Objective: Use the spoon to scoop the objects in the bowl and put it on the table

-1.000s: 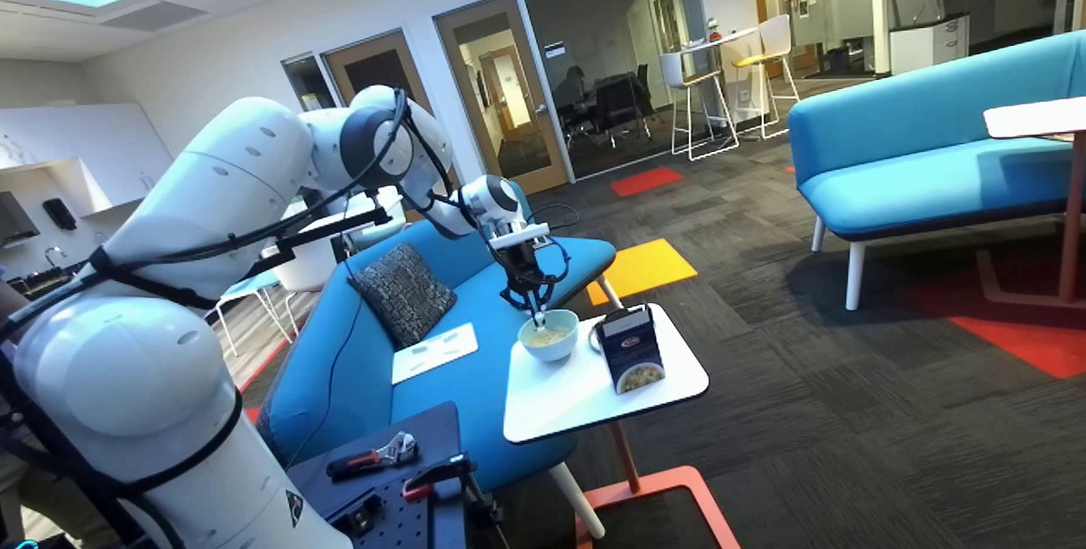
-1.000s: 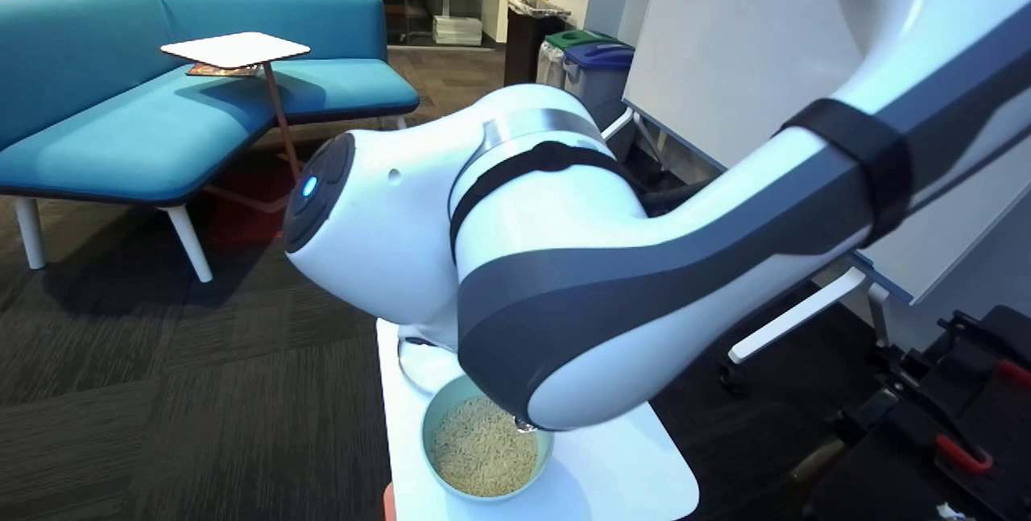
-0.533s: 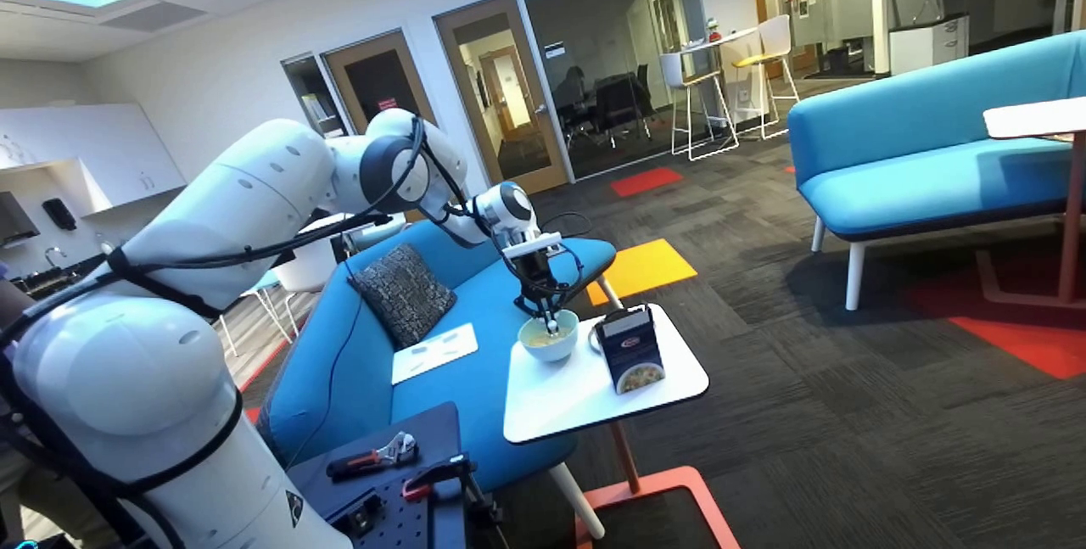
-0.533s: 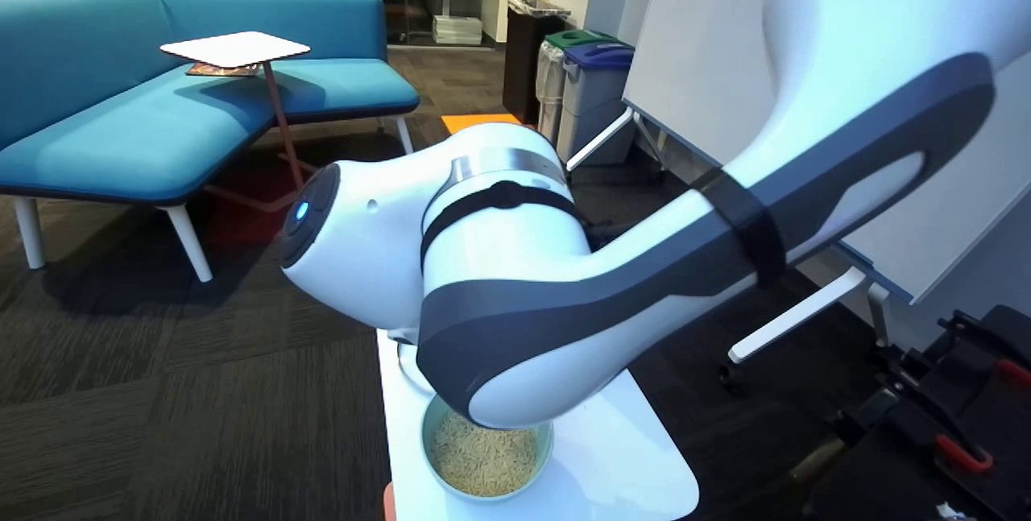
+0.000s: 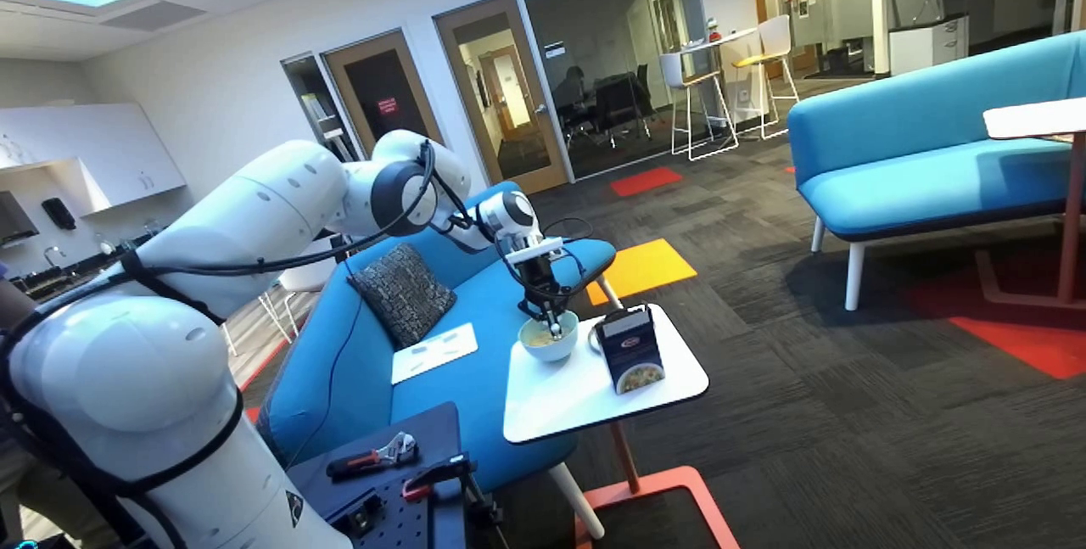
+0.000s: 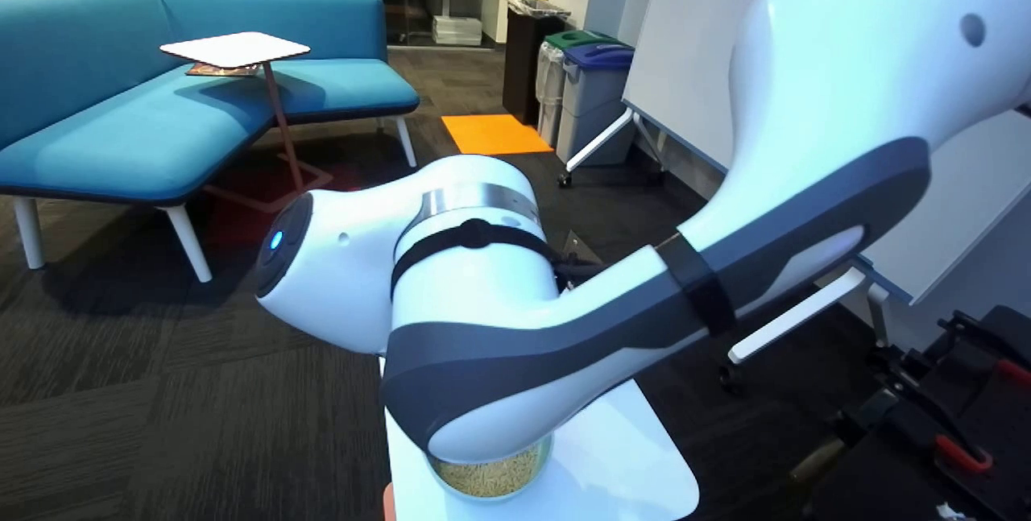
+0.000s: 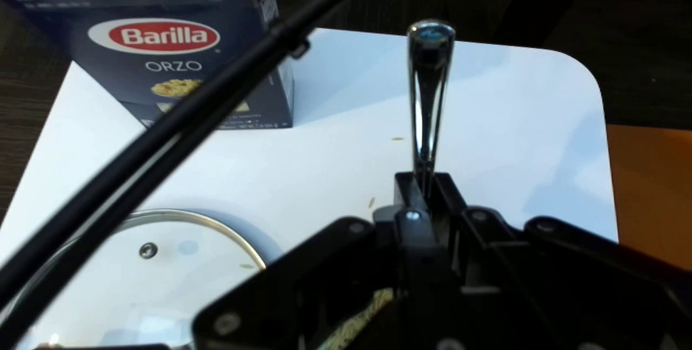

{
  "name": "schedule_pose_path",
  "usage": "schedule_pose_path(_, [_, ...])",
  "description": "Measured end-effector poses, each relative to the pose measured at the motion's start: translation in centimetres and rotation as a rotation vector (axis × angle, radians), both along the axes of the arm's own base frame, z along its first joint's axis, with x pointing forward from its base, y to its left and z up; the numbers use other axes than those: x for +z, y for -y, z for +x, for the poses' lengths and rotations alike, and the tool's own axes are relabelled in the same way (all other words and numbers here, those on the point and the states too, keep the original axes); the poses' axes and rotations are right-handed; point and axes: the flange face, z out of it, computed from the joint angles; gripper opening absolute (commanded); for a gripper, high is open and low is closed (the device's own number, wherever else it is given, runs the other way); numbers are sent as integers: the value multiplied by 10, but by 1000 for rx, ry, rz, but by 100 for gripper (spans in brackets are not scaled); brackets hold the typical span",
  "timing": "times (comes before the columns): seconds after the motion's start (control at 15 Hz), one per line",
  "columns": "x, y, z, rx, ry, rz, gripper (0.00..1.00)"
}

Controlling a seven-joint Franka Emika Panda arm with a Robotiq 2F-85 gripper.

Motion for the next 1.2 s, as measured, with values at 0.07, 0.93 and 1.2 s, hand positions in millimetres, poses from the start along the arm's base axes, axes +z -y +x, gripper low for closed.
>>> schedule_pose_path(0.07, [2, -2, -3, 3, 2, -17, 3])
schedule_pose_path(0.93, [0, -1, -5, 13, 33, -154, 3])
schedule_pose_path(1.2, [-19, 3, 0, 12, 36, -154, 3])
